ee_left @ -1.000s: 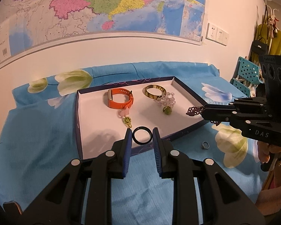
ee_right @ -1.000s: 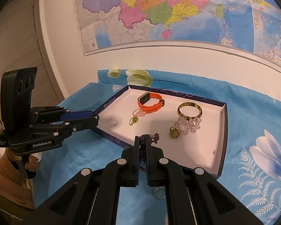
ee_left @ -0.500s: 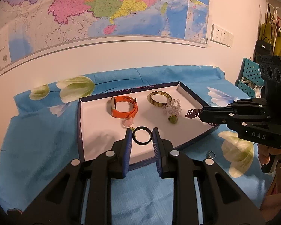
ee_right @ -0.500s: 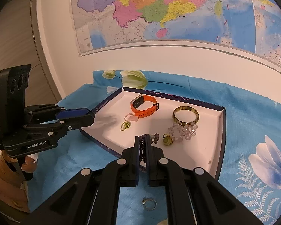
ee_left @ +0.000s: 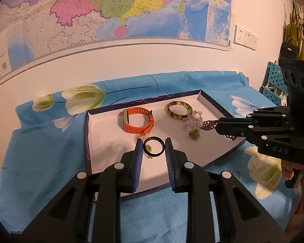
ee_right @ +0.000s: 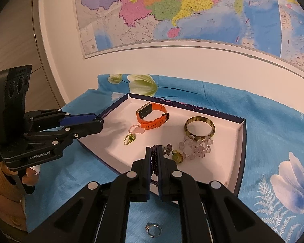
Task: Organize jewelry
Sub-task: 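Carry the black ring and dark beaded bracelet into the tray with both grippers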
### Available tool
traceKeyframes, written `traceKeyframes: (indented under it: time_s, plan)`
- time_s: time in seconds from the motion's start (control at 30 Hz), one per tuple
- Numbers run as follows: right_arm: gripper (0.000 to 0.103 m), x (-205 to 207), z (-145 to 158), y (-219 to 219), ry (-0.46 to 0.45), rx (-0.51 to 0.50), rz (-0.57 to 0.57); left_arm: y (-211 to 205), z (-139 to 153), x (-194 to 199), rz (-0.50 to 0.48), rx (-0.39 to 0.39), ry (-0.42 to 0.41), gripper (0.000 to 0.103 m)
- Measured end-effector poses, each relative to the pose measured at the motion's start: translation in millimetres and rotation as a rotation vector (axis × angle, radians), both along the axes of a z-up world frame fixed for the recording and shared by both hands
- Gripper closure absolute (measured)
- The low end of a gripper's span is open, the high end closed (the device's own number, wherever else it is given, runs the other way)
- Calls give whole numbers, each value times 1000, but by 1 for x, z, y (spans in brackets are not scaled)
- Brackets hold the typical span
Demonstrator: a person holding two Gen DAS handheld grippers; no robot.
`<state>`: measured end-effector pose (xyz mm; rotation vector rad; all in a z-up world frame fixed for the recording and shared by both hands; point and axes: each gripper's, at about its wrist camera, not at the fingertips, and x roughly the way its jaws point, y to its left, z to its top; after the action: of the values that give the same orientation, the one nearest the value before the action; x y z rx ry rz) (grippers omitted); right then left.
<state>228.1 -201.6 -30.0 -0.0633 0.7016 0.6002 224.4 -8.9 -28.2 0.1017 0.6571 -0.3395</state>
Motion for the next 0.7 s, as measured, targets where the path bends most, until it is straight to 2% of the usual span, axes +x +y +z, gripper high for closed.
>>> traceKeyframes:
  time_s: [0.7]
  plan:
    - [99,37,-23,13,57,-51,22,1,-35,46,60,30,109,80]
